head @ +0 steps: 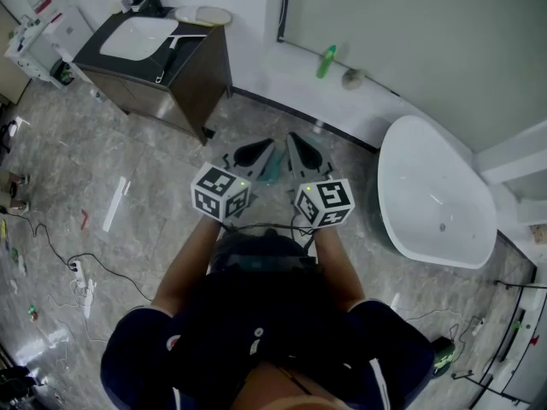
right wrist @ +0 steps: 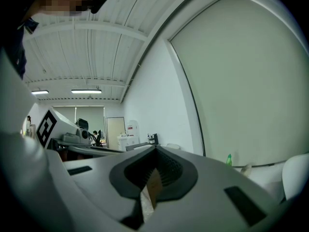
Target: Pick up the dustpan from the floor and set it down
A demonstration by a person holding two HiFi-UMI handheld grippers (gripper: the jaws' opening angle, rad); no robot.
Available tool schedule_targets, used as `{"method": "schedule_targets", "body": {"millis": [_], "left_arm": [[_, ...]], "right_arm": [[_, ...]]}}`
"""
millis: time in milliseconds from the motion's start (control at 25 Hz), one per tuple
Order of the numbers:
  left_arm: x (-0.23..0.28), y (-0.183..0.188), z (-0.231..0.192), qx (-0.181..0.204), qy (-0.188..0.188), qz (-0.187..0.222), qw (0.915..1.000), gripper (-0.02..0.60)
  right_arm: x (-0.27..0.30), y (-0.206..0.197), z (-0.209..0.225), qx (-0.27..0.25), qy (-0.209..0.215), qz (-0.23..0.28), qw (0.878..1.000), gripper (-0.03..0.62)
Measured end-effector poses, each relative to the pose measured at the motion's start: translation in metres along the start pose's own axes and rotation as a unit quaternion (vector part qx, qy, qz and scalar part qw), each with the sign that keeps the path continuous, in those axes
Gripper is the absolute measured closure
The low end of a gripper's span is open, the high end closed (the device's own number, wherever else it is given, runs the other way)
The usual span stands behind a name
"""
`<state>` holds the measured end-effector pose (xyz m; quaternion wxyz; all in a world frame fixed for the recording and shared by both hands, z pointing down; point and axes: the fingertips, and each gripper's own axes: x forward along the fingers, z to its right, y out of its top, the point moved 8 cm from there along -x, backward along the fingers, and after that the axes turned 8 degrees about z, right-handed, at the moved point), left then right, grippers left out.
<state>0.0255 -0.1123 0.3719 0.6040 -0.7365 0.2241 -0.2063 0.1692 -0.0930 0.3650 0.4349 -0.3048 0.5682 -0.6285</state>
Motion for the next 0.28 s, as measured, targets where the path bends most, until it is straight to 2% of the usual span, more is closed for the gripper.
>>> {"method": "schedule_targets", "body": {"millis": [280], "left_arm": [[0.0002, 0.0015, -0.0027, -0.001, 0.0, 0.001, 1.0, 0.569]], "right_arm": [[0.0031, 0.0025, -0.0002, -0.003, -0.001, 0.002, 1.0, 0.588]]}}
